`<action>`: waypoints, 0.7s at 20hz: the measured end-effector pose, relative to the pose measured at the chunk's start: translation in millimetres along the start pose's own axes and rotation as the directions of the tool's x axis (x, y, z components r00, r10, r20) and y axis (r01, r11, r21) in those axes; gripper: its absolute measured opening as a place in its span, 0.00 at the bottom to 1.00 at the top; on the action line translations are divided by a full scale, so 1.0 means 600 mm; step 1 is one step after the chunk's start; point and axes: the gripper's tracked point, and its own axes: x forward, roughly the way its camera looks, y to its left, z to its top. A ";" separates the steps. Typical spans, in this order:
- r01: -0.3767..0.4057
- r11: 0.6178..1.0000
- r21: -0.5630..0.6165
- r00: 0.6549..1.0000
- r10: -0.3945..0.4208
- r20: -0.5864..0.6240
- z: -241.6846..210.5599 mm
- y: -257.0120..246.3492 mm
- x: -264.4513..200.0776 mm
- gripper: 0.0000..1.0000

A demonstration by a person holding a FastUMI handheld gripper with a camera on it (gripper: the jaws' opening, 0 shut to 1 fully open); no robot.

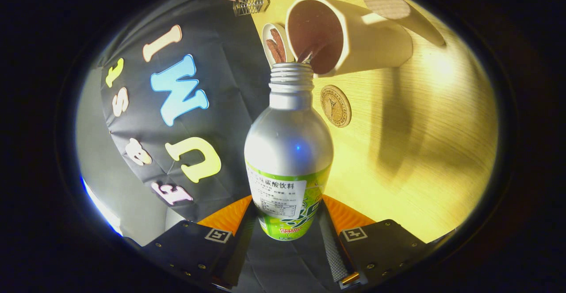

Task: Take the bottle from table, then pour the juice into the cup, finally place the bottle on the coaster

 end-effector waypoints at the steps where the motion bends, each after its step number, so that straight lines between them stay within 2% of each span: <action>1: -0.002 1.000 0.006 1.000 0.002 0.000 -0.001 -0.001 0.001 0.76; 14: -0.044 0.993 0.112 0.999 0.042 0.022 0.017 0.036 0.005 0.75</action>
